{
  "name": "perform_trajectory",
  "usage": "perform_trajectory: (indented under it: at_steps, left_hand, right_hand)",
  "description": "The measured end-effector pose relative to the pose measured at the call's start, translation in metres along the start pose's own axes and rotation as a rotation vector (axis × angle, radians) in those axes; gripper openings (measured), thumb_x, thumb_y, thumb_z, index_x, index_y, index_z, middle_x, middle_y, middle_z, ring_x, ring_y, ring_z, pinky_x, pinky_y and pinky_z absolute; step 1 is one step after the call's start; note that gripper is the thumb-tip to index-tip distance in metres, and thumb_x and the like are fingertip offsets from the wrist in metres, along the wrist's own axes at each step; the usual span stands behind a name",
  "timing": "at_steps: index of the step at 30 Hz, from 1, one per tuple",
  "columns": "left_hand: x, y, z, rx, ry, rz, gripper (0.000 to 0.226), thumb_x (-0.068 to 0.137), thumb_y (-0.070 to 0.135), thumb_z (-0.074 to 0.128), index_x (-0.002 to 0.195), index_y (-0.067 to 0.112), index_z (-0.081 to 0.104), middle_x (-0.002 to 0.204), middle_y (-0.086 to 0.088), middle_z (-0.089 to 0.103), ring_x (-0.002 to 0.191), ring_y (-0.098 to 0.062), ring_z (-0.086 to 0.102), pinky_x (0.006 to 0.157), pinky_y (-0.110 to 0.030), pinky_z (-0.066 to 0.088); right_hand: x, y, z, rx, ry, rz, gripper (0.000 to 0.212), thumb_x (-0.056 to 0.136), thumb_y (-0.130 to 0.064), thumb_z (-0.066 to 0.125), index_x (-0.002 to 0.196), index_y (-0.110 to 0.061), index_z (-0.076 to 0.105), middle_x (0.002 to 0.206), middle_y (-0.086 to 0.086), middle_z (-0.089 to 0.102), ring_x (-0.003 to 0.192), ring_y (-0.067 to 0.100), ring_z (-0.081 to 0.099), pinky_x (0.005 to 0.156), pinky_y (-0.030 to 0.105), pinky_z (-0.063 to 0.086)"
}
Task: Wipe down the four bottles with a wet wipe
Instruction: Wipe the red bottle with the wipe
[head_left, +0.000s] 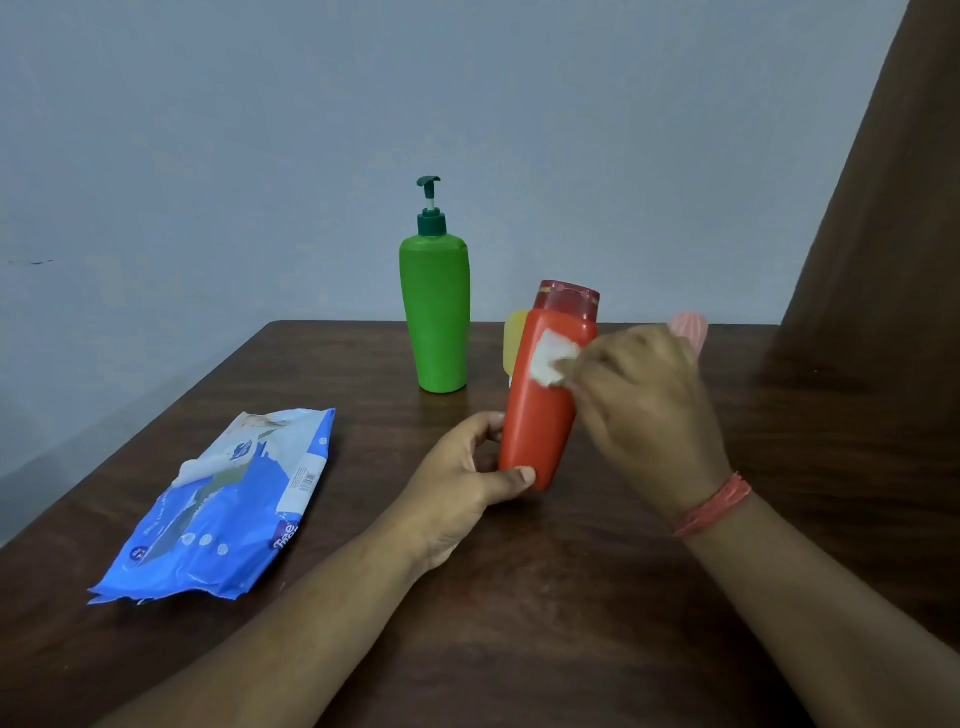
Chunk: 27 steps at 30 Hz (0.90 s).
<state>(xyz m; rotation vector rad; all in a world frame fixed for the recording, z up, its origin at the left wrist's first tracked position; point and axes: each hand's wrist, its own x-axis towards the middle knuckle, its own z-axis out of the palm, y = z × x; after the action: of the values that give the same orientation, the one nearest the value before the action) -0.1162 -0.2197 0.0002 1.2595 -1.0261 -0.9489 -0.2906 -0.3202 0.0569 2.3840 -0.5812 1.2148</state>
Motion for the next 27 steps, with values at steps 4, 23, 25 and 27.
perform_trajectory:
  at_steps: [4, 23, 25, 27]
  left_hand:
    - [-0.012, 0.003, 0.000, -0.020, -0.038, 0.014, 0.052, 0.067, 0.009, 0.082, 0.115, 0.022, 0.067, 0.120, -0.015, 0.068, 0.108, -0.024, 0.068, 0.102, -0.046, 0.052]
    - [-0.005, 0.014, -0.006, -0.450, 0.111, 0.005, 0.046, 0.078, -0.009, 0.068, 0.123, -0.001, 0.059, 0.131, -0.023, 0.063, 0.117, -0.033, 0.066, 0.094, -0.042, 0.058]
    - [-0.005, 0.014, -0.005, -0.428, 0.107, -0.003, 0.044, 0.082, -0.014, 0.065, 0.124, -0.001, 0.059, 0.133, -0.024, 0.061, 0.113, -0.031, 0.067, 0.093, -0.041, 0.059]
    - [-0.005, 0.013, -0.005, -0.368, 0.108, 0.004, 0.050, 0.077, -0.017, 0.068, 0.123, 0.002, 0.059, 0.132, -0.022, 0.063, 0.107, -0.026, 0.069, 0.094, -0.040, 0.058]
  right_hand:
    - [-0.005, -0.009, 0.002, 0.006, 0.048, -0.007, 0.015, 0.092, -0.017, 0.068, 0.107, -0.012, 0.072, 0.100, 0.006, 0.069, 0.094, 0.032, 0.058, 0.077, 0.047, 0.046]
    - [-0.015, -0.018, 0.017, 0.350, -0.194, -0.035, 0.011, 0.089, -0.022, 0.070, 0.100, -0.021, 0.071, 0.097, -0.007, 0.066, 0.094, 0.018, 0.056, 0.082, 0.033, 0.046]
    - [-0.014, -0.020, 0.015, 0.348, -0.181, -0.048, 0.011, 0.089, -0.021, 0.068, 0.100, -0.019, 0.072, 0.097, -0.006, 0.066, 0.094, 0.018, 0.055, 0.082, 0.031, 0.045]
    - [-0.015, -0.022, 0.015, 0.343, -0.209, -0.128, 0.012, 0.091, -0.023, 0.066, 0.100, -0.019, 0.072, 0.097, -0.007, 0.066, 0.094, 0.018, 0.054, 0.082, 0.030, 0.043]
